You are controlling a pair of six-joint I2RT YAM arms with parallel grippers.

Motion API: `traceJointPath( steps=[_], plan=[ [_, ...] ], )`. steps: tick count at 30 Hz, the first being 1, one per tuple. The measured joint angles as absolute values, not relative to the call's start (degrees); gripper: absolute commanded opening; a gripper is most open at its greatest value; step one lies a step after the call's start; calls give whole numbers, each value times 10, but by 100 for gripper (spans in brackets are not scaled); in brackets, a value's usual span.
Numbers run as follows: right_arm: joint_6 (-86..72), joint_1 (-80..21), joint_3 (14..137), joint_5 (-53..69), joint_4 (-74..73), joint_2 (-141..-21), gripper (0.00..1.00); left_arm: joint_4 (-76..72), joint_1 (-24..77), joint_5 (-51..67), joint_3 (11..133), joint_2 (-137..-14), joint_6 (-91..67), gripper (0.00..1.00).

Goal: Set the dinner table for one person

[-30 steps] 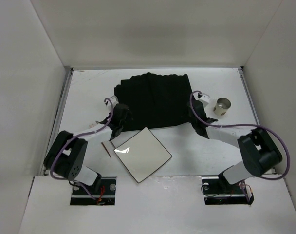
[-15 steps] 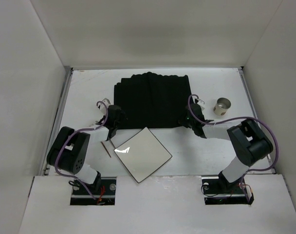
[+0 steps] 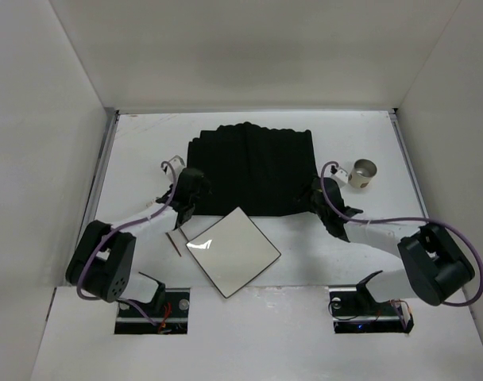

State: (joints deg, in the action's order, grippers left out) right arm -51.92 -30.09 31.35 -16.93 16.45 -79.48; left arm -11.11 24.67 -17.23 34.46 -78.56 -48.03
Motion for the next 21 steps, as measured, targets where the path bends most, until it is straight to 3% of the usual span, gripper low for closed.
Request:
traceJointPath(
  steps=[1, 3, 6, 8, 12, 21],
  plan=[
    [-521, -301, 310, -178, 163, -788, 55, -108, 251, -173, 357, -794, -480, 45],
    [-522, -301, 299, -196, 157, -773, 44, -105, 263, -173, 398, -823, -476, 45],
    [-521, -301, 291, -215, 151, -764, 18, -106, 283, -165, 489, -885, -461, 44],
    [-522, -301, 292, -218, 151, -772, 13, -111, 292, -149, 559, -934, -450, 38],
    [-524, -301, 294, -209, 160, -817, 9, -119, 299, -96, 688, -1040, -438, 18],
    [-530, -305, 297, -192, 211, -878, 10, -58, 297, -31, 931, -1272, -420, 20]
  ],
)
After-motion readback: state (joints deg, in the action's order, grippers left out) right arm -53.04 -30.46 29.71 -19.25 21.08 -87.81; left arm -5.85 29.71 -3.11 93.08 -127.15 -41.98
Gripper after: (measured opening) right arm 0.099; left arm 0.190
